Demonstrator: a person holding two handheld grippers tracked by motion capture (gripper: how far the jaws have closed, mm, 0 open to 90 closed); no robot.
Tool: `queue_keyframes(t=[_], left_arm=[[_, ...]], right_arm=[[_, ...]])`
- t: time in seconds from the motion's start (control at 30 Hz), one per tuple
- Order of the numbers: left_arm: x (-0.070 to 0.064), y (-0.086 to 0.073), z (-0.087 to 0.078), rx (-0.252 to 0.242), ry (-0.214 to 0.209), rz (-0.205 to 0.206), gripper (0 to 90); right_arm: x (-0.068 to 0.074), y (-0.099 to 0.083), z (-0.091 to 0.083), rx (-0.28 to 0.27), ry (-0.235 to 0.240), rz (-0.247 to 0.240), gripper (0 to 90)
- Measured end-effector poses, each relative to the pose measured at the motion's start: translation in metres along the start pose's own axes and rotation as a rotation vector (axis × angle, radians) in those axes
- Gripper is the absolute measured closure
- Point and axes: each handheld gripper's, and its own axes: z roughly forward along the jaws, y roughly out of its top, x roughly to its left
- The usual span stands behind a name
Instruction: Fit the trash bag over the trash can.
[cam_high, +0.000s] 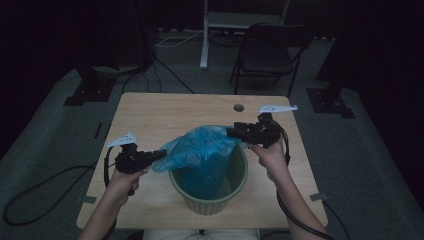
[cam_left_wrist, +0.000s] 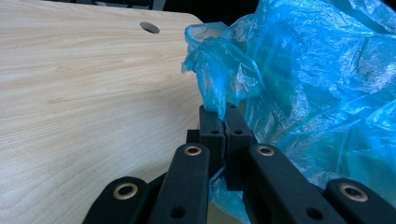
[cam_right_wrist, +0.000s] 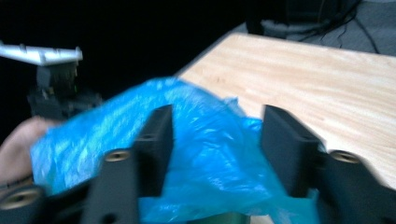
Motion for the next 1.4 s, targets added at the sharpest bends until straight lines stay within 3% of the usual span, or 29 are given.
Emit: queue_keyframes(t=[0.03, 0.07, 0.17, 0.27, 0.37, 0.47, 0.67, 0.83, 1.0, 1.07, 1.23, 1.4], left_arm=[[0.000, 0.000, 0.000, 0.001, 0.000, -0.001, 89.8], [0.000, 0.000, 0.000, 0.003, -0.002, -0.002, 89.8], [0.000, 0.000, -0.001, 0.005, -0.002, -0.003, 89.9], [0.000, 0.000, -0.002, 0.003, 0.000, 0.000, 89.8], [-0.001, -0.001, -0.005, 0.000, -0.001, 0.002, 89.9], [-0.001, -0.001, -0.007, -0.002, 0.000, 0.003, 89.8], [-0.001, -0.001, -0.007, -0.002, 0.001, 0.006, 89.7], [-0.002, -0.002, -0.009, -0.004, -0.004, 0.003, 88.5], [-0.002, -0.002, -0.011, -0.010, -0.009, -0.004, 88.5], [-0.002, -0.003, -0.011, -0.014, -0.016, -0.005, 88.4], [-0.003, -0.005, -0.011, -0.020, -0.045, -0.017, 87.1], [-0.009, -0.008, -0.005, 0.010, -0.049, 0.012, 87.3]], right_arm=[[0.001, 0.000, 0.001, 0.012, 0.005, -0.010, 61.5], [0.001, -0.001, 0.002, 0.018, 0.018, -0.012, 75.6], [0.004, -0.002, -0.002, 0.026, 0.032, -0.034, 89.1], [0.008, -0.003, -0.013, -0.005, 0.025, -0.051, 89.6], [0.009, -0.007, -0.030, -0.063, 0.054, -0.040, 90.0], [0.015, -0.015, -0.050, -0.114, 0.092, -0.041, 89.9], [0.031, -0.041, -0.072, -0.131, 0.193, -0.037, 89.9], [0.039, -0.072, -0.082, -0.126, 0.211, -0.017, 89.9], [0.049, -0.099, -0.081, -0.083, 0.246, 0.002, 90.0], [0.050, -0.111, -0.081, -0.073, 0.296, 0.033, 90.0], [0.052, -0.137, -0.073, -0.004, 0.285, 0.080, 90.0], [0.045, -0.157, -0.062, 0.031, 0.309, 0.141, 90.0]])
